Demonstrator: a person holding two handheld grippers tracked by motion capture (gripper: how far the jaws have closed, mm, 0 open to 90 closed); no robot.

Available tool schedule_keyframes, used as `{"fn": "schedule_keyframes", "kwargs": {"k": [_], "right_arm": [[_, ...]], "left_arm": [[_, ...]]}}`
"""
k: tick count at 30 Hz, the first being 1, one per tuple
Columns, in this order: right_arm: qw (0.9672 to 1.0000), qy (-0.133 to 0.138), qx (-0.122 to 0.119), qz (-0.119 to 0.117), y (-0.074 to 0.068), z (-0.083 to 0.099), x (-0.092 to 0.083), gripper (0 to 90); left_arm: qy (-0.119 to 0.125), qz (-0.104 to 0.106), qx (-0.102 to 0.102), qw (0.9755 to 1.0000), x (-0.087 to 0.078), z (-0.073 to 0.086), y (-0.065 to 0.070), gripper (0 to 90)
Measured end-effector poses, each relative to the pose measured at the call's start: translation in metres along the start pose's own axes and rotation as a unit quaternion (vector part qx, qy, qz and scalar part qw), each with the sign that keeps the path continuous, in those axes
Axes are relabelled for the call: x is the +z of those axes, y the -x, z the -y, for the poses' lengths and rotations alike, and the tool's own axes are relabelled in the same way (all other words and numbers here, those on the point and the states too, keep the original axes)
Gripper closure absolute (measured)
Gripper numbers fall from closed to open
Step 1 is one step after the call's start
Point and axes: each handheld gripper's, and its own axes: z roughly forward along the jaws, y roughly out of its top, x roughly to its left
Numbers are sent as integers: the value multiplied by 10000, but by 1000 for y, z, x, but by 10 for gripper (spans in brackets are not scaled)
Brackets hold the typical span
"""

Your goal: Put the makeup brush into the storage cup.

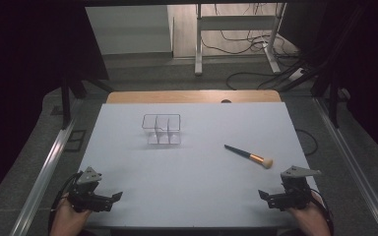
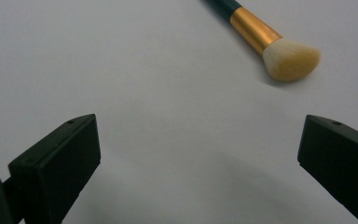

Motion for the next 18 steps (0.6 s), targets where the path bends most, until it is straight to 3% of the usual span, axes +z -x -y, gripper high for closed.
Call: {"fn": "schedule_keyframes", "kwargs": {"k": [18], "right_arm": [[10000, -61, -57, 20, -3, -2, 1, 0]], "left_arm": [[47, -106, 88, 9999, -1, 0, 1, 0]]}}
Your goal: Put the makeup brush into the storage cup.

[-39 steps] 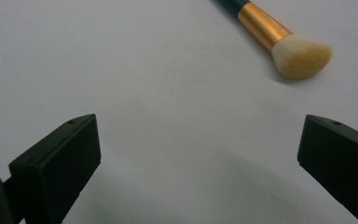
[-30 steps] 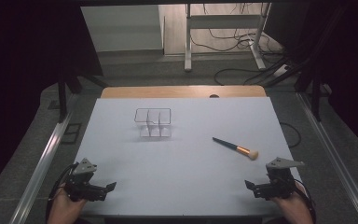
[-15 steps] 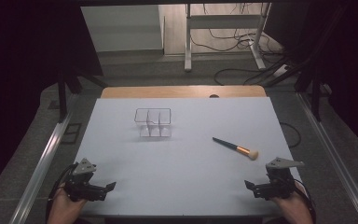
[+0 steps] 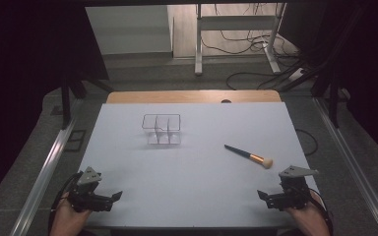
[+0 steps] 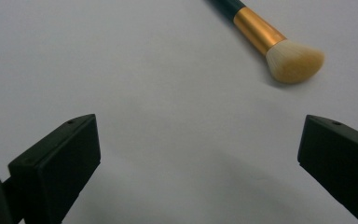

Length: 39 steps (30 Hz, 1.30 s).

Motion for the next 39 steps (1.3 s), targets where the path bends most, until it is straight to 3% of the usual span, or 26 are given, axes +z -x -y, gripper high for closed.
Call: {"fn": "schedule_keyframes", "kwargs": {"k": [23, 31, 39], "right_arm": [[9999, -75, 43, 66, 4, -9, 3, 0], [9999, -115, 11, 59, 5, -13, 3, 0], [9999, -85, 60, 36, 8, -18, 2, 0]], "left_arm": [[91, -66, -27, 9999, -4, 0, 0, 0], [137, 106, -85, 9998, -5, 0, 2, 0], [151, 133, -97, 9997, -6, 2, 6, 0]]}}
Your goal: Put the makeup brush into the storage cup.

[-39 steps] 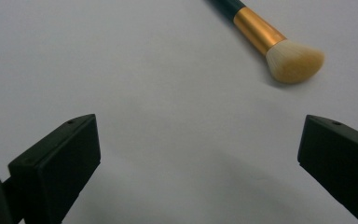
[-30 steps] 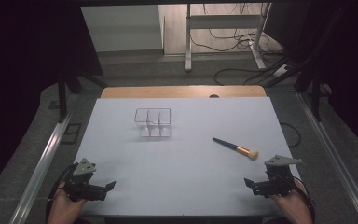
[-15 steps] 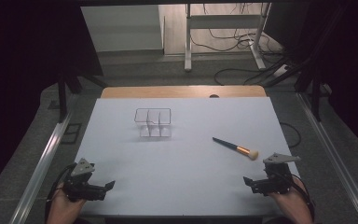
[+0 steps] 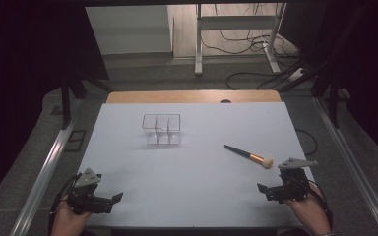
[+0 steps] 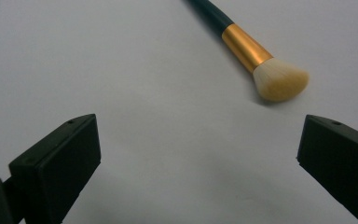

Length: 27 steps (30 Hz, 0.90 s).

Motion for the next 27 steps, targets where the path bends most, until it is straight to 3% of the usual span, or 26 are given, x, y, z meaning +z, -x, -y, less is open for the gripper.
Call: {"fn": "schedule_keyframes", "kwargs": {"k": [20, 27], "right_arm": [[9997, -249, 29, -67, 6, -16, 6, 0], [9996, -281, 43, 6, 12, -23, 7, 0]], "left_arm": [[90, -119, 59, 9999, 0, 0, 0, 0], [58, -140, 82, 9999, 0, 0, 0, 0]]}}
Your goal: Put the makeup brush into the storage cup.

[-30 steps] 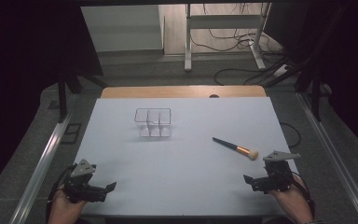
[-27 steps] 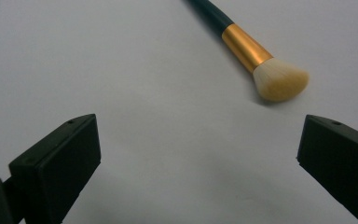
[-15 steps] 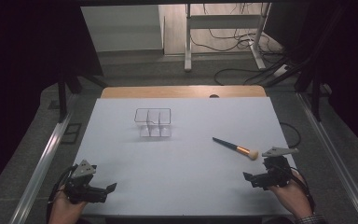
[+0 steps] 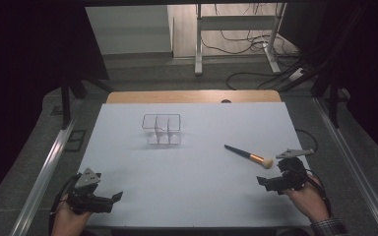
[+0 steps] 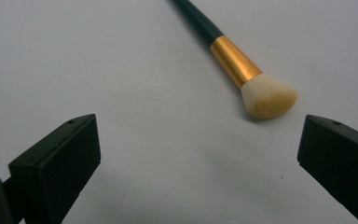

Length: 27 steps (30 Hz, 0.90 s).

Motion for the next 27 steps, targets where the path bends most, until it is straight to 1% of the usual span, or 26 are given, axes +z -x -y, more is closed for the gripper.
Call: {"fn": "schedule_keyframes", "kwargs": {"k": [2, 5, 6, 12, 15, 20, 25, 27], "right_arm": [[10000, -3, 4, 19, 1, -1, 0, 0], [9999, -83, -35, 77, 4, -5, 2, 0], [9998, -156, 0, 102, 7, -6, 3, 0], [9996, -255, 63, 129, 11, -9, 7, 0], [9994, -302, 55, 160, 12, -11, 8, 0], [9991, -353, 43, 213, 14, -15, 8, 0], [9990, -393, 44, 213, 16, -19, 9, 0], [9989, -416, 7, 235, 17, -21, 10, 0]], "left_arm": [[1, -7, 0, 10000, 0, 0, 0, 0], [-2, -8, -10, 10000, 0, 0, 0, 0], [3, -24, -22, 10000, 0, 0, 0, 0], [-15, -38, -15, 10000, 0, 0, 0, 0], [-26, -41, -13, 10000, 0, 0, 0, 0], [-40, -30, -12, 10000, 0, 0, 0, 0], [-51, -35, -8, 10000, 0, 0, 0, 0], [-51, -36, -8, 10000, 0, 0, 0, 0]]}}
